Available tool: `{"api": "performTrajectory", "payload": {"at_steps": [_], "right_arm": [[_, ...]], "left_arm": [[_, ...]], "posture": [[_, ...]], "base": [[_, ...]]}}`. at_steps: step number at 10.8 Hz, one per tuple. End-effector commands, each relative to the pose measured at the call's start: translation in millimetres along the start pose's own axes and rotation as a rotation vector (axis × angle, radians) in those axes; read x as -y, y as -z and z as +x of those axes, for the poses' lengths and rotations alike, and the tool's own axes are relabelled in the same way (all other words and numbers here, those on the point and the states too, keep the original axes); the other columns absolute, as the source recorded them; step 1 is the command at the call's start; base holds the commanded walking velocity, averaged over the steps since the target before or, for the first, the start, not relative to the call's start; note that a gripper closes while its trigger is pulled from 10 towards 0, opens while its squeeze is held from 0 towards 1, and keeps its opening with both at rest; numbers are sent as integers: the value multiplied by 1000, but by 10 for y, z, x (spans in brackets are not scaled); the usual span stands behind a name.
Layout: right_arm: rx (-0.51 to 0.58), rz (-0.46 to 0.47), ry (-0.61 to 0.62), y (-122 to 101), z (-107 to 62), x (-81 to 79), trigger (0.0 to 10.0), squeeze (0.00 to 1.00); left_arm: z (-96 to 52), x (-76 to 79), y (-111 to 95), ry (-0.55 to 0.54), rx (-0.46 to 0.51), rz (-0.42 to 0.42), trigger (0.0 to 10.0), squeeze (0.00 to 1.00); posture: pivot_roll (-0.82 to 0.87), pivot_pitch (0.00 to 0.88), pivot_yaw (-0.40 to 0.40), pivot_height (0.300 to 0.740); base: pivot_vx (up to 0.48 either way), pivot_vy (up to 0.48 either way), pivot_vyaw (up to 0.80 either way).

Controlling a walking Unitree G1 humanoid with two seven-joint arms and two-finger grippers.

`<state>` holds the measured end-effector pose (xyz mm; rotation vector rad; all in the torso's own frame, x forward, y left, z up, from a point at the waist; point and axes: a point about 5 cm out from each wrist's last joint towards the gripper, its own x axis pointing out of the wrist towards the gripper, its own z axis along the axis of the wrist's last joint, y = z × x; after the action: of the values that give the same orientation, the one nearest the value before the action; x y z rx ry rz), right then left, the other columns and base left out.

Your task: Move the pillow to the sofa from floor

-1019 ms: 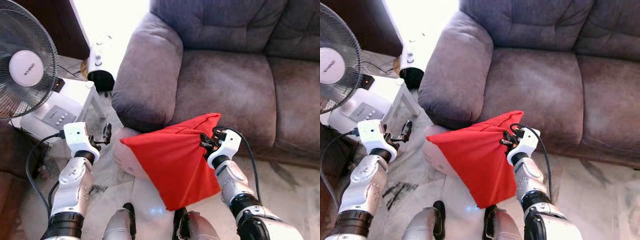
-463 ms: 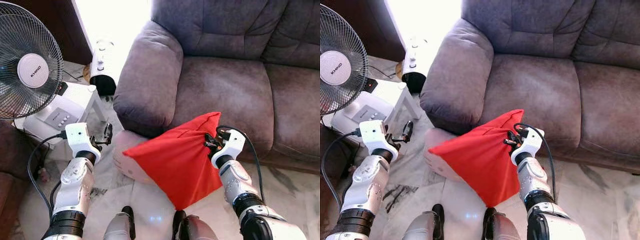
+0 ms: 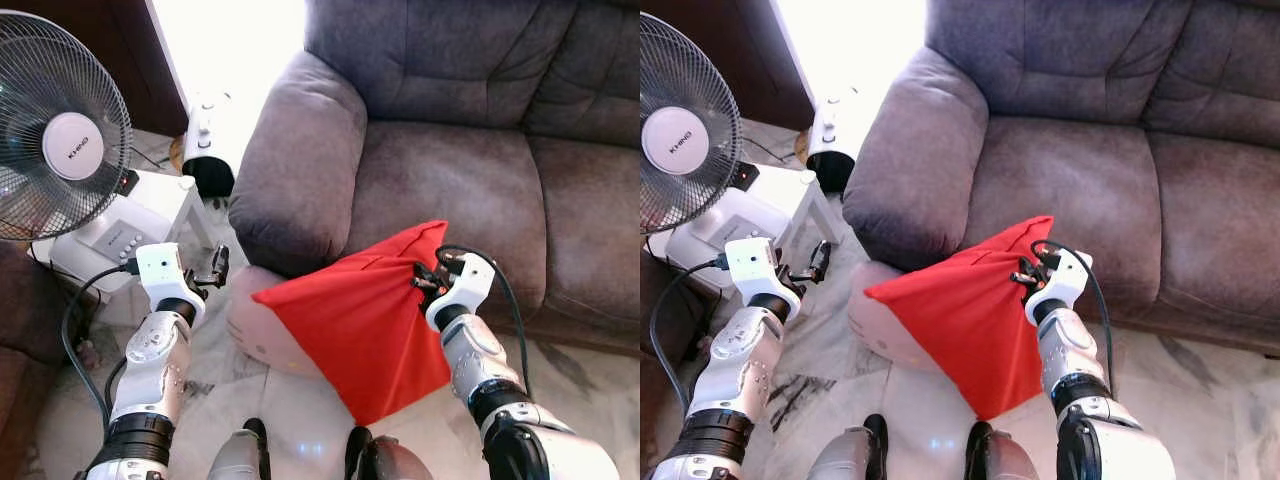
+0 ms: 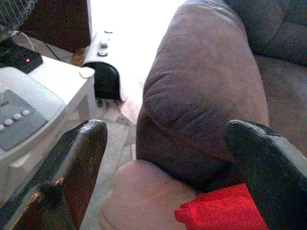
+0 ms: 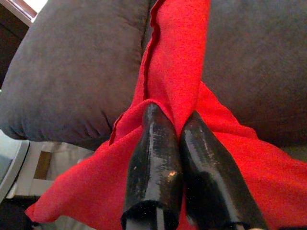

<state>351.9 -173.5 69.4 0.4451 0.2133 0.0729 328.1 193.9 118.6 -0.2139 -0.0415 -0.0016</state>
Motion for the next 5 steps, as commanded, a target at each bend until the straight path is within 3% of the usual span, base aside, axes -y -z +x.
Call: {"api": "performTrajectory", "payload": {"at_steps": [1, 2, 3, 4, 5], "right_arm": [[115, -10, -25, -292, 77, -72, 10000, 0], [135, 8, -34, -360, 98, -97, 10000, 0], [147, -6, -62, -450, 133, -160, 10000, 0], [157, -15, -89, -533, 162, -215, 10000, 0], [173, -26, -105, -606, 179, -250, 10000, 0]], "left_arm": [[-7, -1, 64, -5, -33, -56, 10000, 0], [17, 3, 82, -42, -51, -142, 10000, 0], [32, 30, 83, -46, -60, -165, 10000, 0], [63, 14, 92, -93, -66, -241, 10000, 1000], [92, -59, 99, -172, -80, -336, 10000, 1000]], "posture": [[172, 150, -53, 740], [172, 146, -56, 740], [165, 142, -59, 740], [158, 138, -65, 740], [156, 137, -66, 740]], "base": [[0, 0, 0], [0, 0, 0], [0, 0, 0], [0, 0, 0], [0, 0, 0]]}}
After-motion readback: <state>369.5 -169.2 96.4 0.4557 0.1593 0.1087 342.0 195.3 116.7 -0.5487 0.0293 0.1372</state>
